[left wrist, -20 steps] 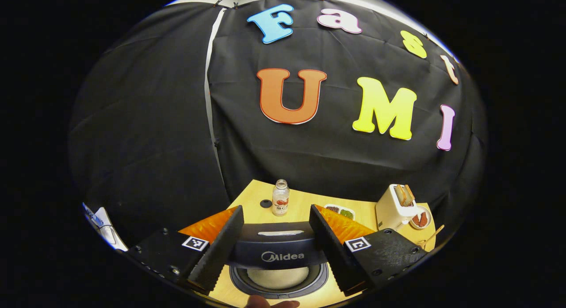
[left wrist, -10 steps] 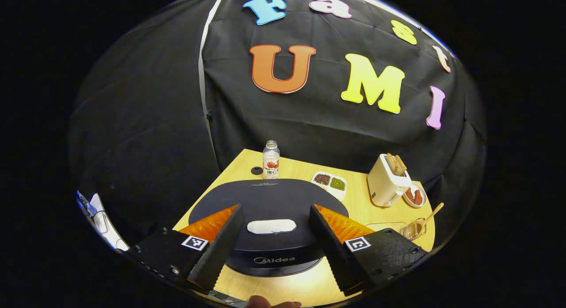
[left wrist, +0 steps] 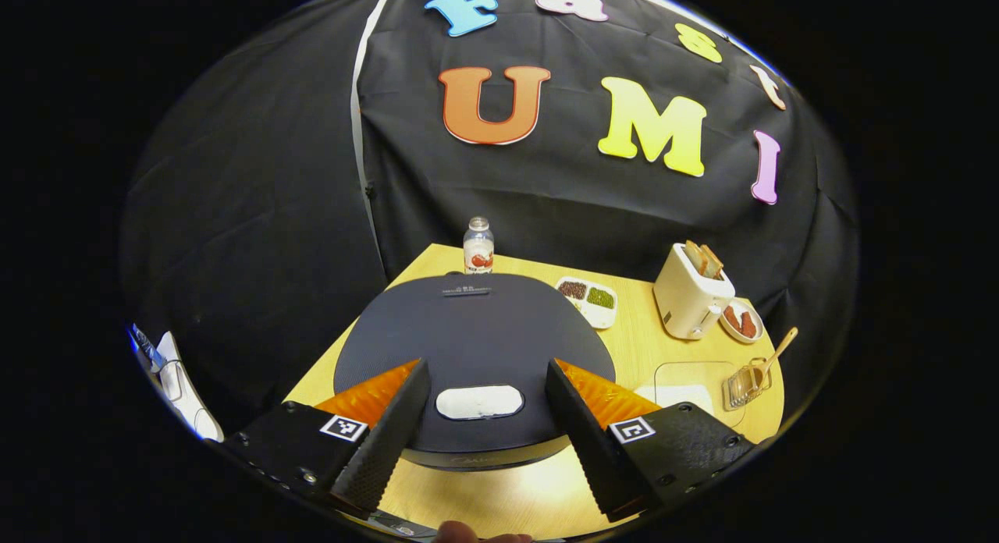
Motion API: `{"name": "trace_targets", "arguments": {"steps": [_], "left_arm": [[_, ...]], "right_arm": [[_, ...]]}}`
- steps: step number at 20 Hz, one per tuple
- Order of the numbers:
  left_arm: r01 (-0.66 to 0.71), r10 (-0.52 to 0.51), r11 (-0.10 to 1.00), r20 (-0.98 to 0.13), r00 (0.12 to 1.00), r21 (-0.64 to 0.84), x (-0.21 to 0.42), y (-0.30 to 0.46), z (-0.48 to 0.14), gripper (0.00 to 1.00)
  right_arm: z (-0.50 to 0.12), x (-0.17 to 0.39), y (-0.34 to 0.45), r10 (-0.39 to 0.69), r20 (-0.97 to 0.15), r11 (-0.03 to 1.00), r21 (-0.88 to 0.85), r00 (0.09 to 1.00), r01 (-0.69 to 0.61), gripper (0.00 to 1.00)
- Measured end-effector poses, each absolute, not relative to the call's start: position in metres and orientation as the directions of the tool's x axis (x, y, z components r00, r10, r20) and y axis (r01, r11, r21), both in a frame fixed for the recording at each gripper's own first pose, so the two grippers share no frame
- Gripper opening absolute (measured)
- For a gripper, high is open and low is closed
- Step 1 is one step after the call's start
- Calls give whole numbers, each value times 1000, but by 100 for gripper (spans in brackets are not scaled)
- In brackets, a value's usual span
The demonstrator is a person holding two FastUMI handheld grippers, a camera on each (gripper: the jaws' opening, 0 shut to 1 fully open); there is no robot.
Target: Close the left gripper, press the button to open the rice cooker; take a wooden spoon from the chopstick holder with the right hand, scoop a spoonful of rice and pour it into the rice cooker, then put the wooden spoon back into the chopstick holder.
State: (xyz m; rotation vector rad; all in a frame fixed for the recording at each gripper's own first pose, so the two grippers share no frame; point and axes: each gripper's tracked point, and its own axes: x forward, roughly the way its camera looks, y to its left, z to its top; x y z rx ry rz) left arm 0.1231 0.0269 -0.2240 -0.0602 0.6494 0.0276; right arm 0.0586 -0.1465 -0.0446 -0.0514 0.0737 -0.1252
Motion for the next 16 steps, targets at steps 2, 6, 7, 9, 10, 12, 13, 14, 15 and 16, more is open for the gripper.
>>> {"name": "trace_targets", "arguments": {"steps": [2,6,7,9,10,12,13,14,15,16], "left_arm": [[-44,8,998,-611,791,-44,120,27,-231,97],[-69,20,996,-621,783,-55,117,26,-244,98],[-79,25,995,-622,783,-59,115,26,-246,98],[-95,36,993,-616,787,-63,114,26,-249,98],[-100,45,993,-611,791,-55,114,26,-249,98],[-103,68,994,-600,797,-25,114,26,-253,98],[-105,73,994,-589,805,-20,113,26,-252,98],[-114,73,993,-584,809,-34,113,27,-253,98],[-119,74,992,-574,816,-41,113,26,-252,98],[-111,76,993,-559,826,-29,115,26,-253,99]], "right_arm": [[-42,62,-143,-118,-68,991,-68,991,113,100],[-38,70,-133,-91,-59,994,-65,994,88,100],[-36,71,-131,-85,-52,995,-55,995,82,100],[-35,76,-129,-75,-48,996,-44,996,73,100],[-35,79,-129,-69,-49,997,-40,996,67,97],[-36,86,-127,-48,-52,999,-27,997,47,100],[-37,89,-127,-37,-54,999,-18,998,36,97],[-37,94,-128,-27,-54,1000,-11,998,26,100],[-38,99,-129,-16,-54,1000,-5,998,16,100],[-39,104,-130,-4,-55,1000,0,998,4,100]]}}
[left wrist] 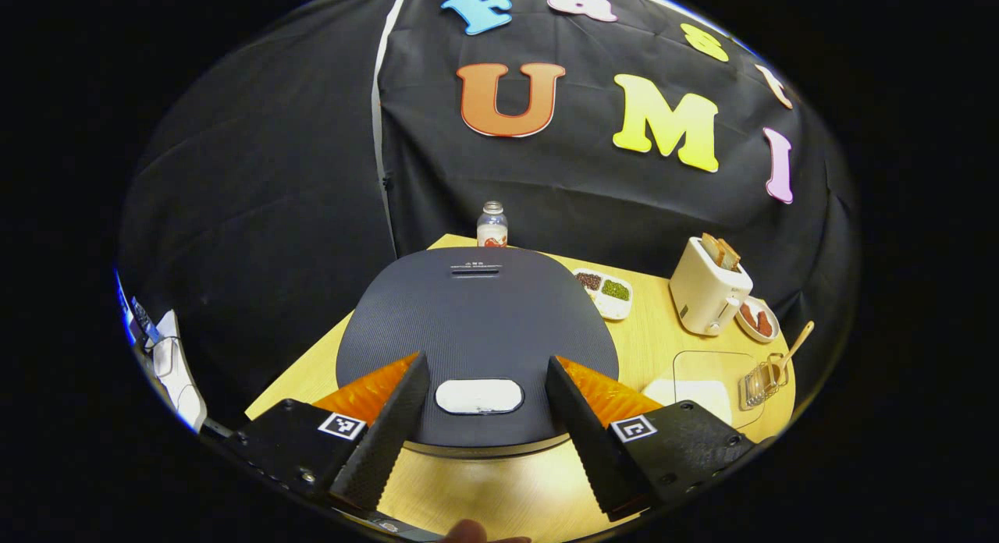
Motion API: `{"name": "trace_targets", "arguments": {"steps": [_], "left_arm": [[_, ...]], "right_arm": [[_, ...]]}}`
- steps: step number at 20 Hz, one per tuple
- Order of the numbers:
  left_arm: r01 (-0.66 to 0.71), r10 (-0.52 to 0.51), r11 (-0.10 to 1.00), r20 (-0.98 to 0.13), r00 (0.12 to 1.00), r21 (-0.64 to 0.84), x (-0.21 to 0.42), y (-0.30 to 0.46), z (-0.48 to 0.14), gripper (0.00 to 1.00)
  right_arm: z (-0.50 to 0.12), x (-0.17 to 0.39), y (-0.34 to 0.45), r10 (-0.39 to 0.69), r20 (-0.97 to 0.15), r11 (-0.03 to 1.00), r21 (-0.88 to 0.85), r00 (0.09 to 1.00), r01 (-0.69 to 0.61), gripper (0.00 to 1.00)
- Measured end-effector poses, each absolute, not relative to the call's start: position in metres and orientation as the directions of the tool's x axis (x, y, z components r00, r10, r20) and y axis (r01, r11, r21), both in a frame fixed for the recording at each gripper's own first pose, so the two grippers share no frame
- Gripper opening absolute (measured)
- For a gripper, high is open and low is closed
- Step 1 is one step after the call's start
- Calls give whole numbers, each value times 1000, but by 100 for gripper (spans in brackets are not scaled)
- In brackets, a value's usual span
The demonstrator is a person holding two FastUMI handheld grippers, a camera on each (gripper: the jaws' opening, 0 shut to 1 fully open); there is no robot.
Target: Close the left gripper, press the button to open the rice cooker; take a wooden spoon from the chopstick holder with the right hand, scoop a spoonful of rice and pour it into the rice cooker, then put the wooden spoon back into the chopstick holder.
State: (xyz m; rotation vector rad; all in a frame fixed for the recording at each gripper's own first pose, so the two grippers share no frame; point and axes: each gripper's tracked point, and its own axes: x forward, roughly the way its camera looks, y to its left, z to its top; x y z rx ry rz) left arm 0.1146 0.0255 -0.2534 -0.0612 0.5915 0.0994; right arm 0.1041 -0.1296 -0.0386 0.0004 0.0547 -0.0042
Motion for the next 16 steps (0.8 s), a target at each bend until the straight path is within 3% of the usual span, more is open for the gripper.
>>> {"name": "trace_targets", "arguments": {"steps": [9,16], "left_arm": [[-161,127,987,-544,829,-15,114,26,-256,99],[-136,123,991,-486,865,8,107,25,-229,95]], "right_arm": [[-39,136,-146,101,-53,994,35,993,-100,100],[-15,93,-148,70,3,997,23,998,-70,100]]}}
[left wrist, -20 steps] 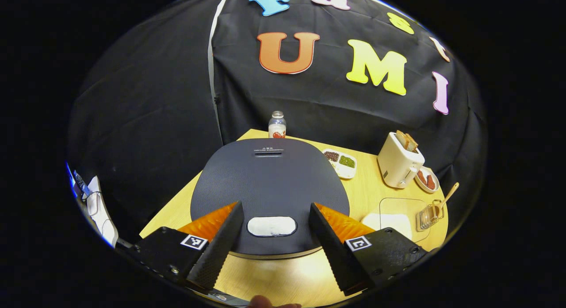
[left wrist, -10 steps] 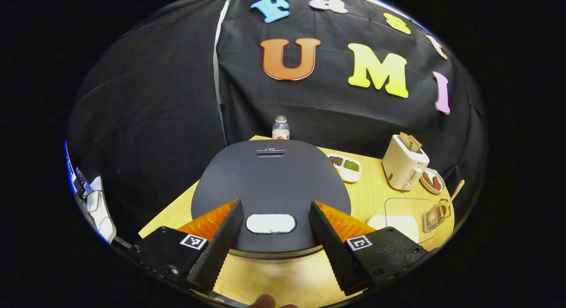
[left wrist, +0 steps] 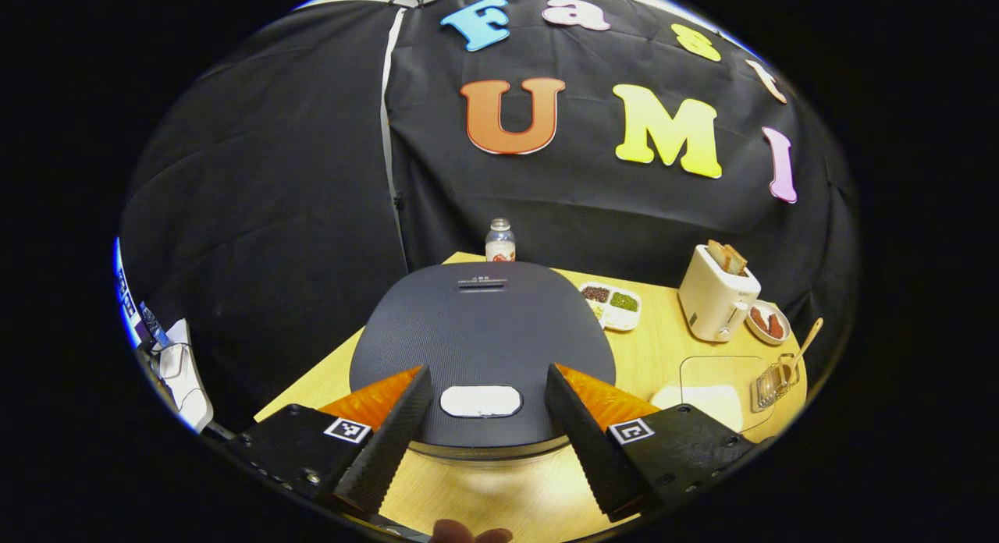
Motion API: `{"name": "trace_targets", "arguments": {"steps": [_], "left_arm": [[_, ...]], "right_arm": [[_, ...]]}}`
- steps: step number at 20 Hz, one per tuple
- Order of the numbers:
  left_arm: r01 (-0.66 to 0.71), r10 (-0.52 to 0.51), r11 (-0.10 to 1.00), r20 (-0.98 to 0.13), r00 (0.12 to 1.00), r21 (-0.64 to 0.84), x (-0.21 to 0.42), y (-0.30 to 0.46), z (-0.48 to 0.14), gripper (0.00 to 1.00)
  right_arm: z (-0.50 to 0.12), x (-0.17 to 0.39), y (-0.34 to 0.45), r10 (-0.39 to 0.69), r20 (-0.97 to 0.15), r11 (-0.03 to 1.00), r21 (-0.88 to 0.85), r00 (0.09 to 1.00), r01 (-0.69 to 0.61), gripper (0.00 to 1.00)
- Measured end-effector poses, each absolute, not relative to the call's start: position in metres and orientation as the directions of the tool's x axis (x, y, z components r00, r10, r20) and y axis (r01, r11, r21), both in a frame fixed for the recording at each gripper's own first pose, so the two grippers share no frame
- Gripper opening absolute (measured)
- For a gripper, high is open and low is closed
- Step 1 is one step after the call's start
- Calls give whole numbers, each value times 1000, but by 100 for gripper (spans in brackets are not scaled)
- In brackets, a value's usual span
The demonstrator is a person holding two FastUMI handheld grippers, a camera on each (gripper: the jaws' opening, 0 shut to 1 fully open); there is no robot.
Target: Close the left gripper, press the button to open the rice cooker; take a wooden spoon from the chopstick holder with the right hand, scoop a spoonful of rice and pour it into the rice cooker, then put the wooden spoon back into the chopstick holder.
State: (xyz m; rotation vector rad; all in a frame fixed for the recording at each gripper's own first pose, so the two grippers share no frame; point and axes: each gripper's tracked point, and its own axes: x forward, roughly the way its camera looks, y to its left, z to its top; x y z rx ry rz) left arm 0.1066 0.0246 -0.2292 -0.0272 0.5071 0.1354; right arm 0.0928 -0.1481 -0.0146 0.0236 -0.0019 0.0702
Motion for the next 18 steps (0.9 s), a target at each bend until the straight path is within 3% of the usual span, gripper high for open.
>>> {"name": "trace_targets", "arguments": {"steps": [4,9,12,14,17,18], "left_arm": [[-87,69,996,-390,918,-28,83,15,-170,95],[6,-20,998,-216,976,-65,21,-12,-74,94],[73,-78,996,-123,989,-43,-20,-27,-29,95],[117,-118,993,-62,991,-27,-46,-39,-4,95],[144,-146,988,-44,988,-50,-77,-45,5,95],[147,-150,988,-52,987,-56,-86,-45,3,94]], "right_arm": [[4,40,-136,31,43,999,14,999,-31,97],[26,-36,-105,-3,89,1000,29,996,1,100],[31,-81,-88,-9,104,1000,7,995,8,96],[29,-106,-74,-7,95,1000,-5,996,7,100],[25,-135,-61,-23,77,1000,3,997,22,96],[24,-142,-55,-23,73,1000,4,997,23,100]]}}
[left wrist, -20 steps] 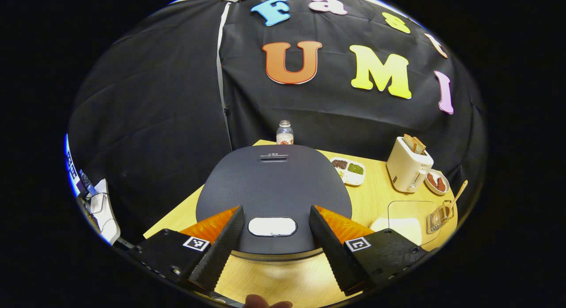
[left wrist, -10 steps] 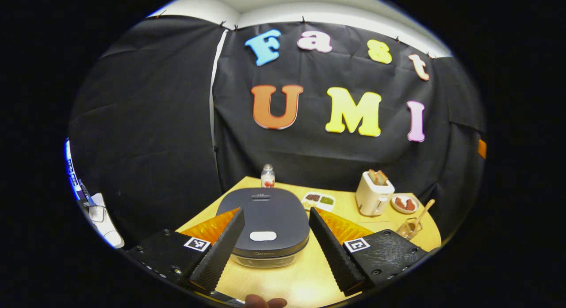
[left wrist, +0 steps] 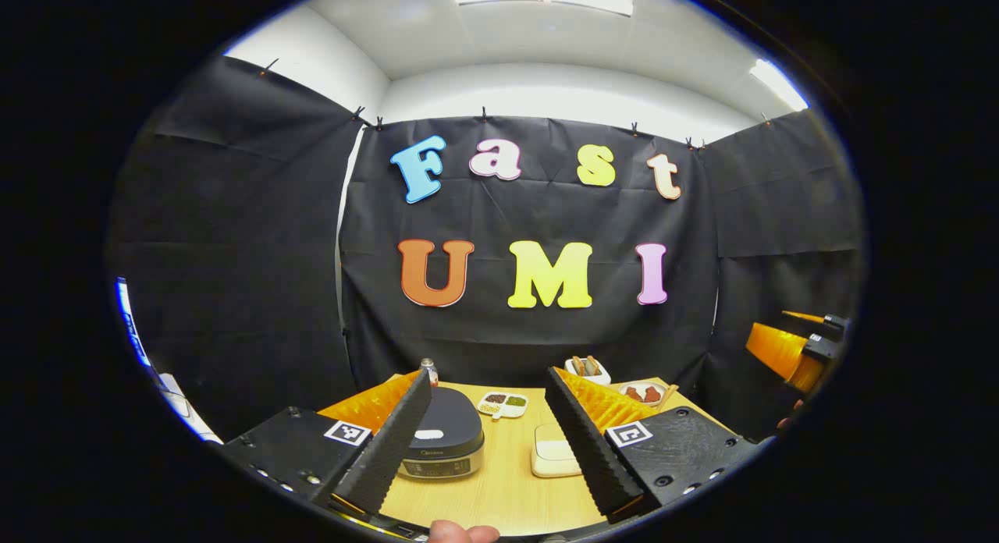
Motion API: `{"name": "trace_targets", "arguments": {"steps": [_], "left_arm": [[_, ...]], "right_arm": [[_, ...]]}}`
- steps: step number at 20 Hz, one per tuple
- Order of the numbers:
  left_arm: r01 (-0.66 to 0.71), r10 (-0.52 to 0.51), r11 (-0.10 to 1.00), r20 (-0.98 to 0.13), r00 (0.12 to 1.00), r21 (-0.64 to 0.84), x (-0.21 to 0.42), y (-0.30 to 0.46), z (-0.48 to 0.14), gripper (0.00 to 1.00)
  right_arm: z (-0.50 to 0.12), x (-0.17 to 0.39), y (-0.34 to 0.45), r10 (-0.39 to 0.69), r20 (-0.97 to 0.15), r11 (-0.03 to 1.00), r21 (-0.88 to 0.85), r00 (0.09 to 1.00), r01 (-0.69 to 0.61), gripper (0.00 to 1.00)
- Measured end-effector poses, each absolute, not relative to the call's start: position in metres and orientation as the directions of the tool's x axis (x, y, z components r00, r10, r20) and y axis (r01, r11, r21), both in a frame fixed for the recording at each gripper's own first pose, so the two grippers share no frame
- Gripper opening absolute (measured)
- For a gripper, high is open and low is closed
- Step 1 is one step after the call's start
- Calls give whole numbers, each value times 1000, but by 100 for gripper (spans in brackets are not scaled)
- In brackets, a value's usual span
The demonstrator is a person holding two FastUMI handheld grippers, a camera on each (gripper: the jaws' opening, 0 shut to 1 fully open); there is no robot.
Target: Close the left gripper, press the button to open the rice cooker; take a wooden spoon from the chopstick holder with the right hand, scoop a spoonful of rice and pour it into the rice cooker, then put the wooden spoon back into the chopstick holder.
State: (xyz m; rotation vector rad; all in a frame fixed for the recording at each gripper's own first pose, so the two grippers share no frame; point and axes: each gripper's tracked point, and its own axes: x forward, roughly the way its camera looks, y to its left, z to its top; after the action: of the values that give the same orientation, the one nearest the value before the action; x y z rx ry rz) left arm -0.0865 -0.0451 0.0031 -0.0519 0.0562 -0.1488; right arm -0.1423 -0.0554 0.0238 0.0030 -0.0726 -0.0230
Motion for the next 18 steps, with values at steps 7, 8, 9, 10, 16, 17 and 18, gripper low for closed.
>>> {"name": "trace_targets", "arguments": {"steps": [7,8,9,10,16,17,18], "left_arm": [[97,-99,994,-68,993,-40,-121,-29,8,89],[93,-96,995,-70,993,-44,-121,-30,9,95],[95,-99,994,-76,992,-47,-124,-32,8,95],[96,-100,994,-84,991,-47,-124,-34,6,94],[108,-112,993,-101,989,-37,-127,-44,4,95],[113,-116,993,-103,988,-34,-127,-46,4,95],[116,-118,993,-106,987,-29,-126,-48,3,95]], "right_arm": [[18,-162,-35,-4,51,1000,-2,999,4,100],[17,-163,-35,-5,48,1000,0,999,5,97],[13,-165,-36,-7,40,1000,3,999,7,100],[11,-166,-36,-5,28,1000,3,1000,5,97],[3,-169,-38,-3,5,1000,9,1000,3,100],[2,-169,-38,2,0,1000,6,1000,-2,100],[3,-170,-39,1,2,1000,3,1000,-1,100]]}}
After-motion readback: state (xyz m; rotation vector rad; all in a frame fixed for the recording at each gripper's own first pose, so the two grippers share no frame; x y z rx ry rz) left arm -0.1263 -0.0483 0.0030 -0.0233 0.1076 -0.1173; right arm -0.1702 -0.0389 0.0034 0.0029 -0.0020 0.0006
